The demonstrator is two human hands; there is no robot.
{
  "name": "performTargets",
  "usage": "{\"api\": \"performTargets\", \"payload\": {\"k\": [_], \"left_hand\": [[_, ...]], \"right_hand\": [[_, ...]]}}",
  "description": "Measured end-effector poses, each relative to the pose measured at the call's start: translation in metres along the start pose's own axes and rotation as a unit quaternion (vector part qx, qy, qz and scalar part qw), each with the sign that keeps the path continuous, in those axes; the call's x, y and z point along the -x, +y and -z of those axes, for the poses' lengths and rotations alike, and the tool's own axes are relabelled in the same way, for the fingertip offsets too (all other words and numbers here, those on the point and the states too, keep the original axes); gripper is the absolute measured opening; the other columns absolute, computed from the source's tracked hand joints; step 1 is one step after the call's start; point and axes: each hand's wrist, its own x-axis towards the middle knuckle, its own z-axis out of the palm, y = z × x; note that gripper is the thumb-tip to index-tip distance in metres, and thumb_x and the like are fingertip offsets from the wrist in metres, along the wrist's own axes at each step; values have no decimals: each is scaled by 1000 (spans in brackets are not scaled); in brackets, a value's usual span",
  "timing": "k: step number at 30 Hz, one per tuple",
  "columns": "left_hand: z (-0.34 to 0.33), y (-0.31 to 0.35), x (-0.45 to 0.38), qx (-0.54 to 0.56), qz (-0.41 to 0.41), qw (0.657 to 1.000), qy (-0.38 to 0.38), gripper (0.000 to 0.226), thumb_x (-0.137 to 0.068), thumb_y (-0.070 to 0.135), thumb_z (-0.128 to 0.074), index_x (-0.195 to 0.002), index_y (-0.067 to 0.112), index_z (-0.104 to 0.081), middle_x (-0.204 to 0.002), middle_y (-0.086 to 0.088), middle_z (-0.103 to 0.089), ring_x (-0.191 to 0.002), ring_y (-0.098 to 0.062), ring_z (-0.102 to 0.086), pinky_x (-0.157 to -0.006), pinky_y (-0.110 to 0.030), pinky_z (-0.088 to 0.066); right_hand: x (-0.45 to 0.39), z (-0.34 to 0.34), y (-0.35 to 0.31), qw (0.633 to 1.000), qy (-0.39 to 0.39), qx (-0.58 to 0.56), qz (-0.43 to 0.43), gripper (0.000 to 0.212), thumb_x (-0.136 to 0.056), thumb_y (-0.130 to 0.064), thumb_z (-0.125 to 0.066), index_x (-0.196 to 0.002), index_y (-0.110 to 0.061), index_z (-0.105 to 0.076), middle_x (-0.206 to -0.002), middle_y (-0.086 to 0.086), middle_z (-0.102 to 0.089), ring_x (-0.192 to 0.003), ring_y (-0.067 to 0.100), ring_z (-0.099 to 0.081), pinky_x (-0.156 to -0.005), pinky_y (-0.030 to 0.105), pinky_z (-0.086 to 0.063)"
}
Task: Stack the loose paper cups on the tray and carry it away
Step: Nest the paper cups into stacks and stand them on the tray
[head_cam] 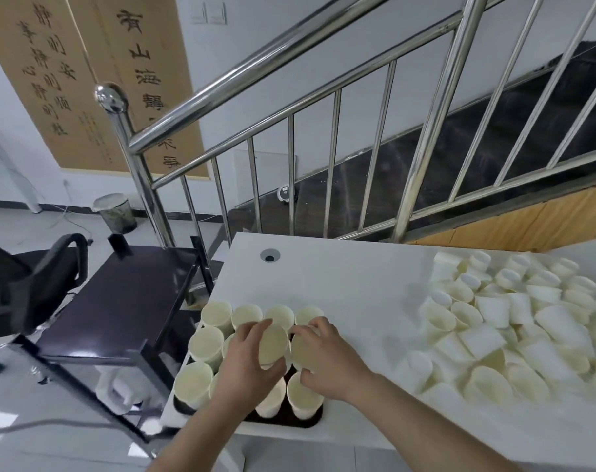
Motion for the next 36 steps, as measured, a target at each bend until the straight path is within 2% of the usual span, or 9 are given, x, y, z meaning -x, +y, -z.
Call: {"api": "performTargets", "payload": {"k": [4,7,10,14,16,19,24,32,36], "left_hand": [[38,-40,0,-6,-2,1000,-19,67,-74,25,-73,-135,27,-45,-124,15,-42,-119,-9,-44,-86,-21,-39],[61,-69,1,-2,0,999,-36,69,-74,25,-74,-136,28,-44,-125,16,-42,-119,-5,-41,-92,-24,-40],[77,-91,7,-15,13,999,-50,70,-75,28,-75,-136,31,-42,-123,20,-37,-116,-5,-42,-88,-22,-39],[93,-117,13,-16,29,997,-65,71,-73,28,-78,-134,32,-43,-122,18,-38,-114,-9,-45,-84,-22,-39],[96,-129,14,-19,31,996,-75,71,-73,26,-78,-135,30,-43,-124,17,-38,-116,-9,-45,-83,-20,-38],[96,-139,12,-26,29,995,-90,71,-74,26,-76,-136,31,-41,-130,16,-38,-119,-8,-44,-86,-20,-42],[89,-144,8,-47,12,992,-114,71,-76,26,-73,-138,33,-38,-135,14,-36,-120,-9,-42,-85,-21,-44],[76,-158,9,-99,4,984,-150,77,-78,35,-72,-142,33,-30,-141,14,-29,-128,-11,-34,-88,-23,-46],[75,-162,10,-101,14,985,-141,74,-76,40,-72,-140,32,-35,-138,13,-32,-126,-11,-35,-86,-25,-46]], "right_hand": [[-12,-24,-44,1000,4,-10,-17,74,-81,-20,-57,-147,-35,-27,-143,0,-23,-132,21,-36,-91,34,-47],[-20,-45,-70,1000,3,-11,-29,73,-82,-20,-56,-147,-34,-27,-142,1,-23,-129,22,-37,-88,34,-48],[-26,-62,-86,999,3,-4,-37,72,-80,-24,-58,-145,-35,-28,-142,0,-23,-128,23,-39,-88,37,-50],[-32,-76,-103,999,-10,2,-39,70,-82,-26,-57,-145,-31,-27,-144,4,-21,-128,26,-39,-85,36,-50],[-36,-82,-110,999,-14,10,-34,69,-83,-27,-58,-146,-30,-27,-144,6,-21,-127,28,-39,-84,37,-51],[-41,-91,-117,999,-23,28,-35,69,-85,-24,-58,-147,-28,-27,-144,6,-22,-128,28,-36,-78,31,-44],[-48,-107,-118,997,-47,36,-52,72,-84,-24,-60,-148,-27,-27,-142,7,-25,-131,29,-33,-90,37,-49],[-49,-123,-111,996,-39,25,-70,73,-84,-27,-64,-147,-26,-28,-140,3,-28,-129,26,-34,-88,36,-48],[-48,-123,-108,997,-30,28,-69,68,-84,-33,-64,-144,-24,-34,-139,2,-30,-129,23,-33,-87,35,-48]]}}
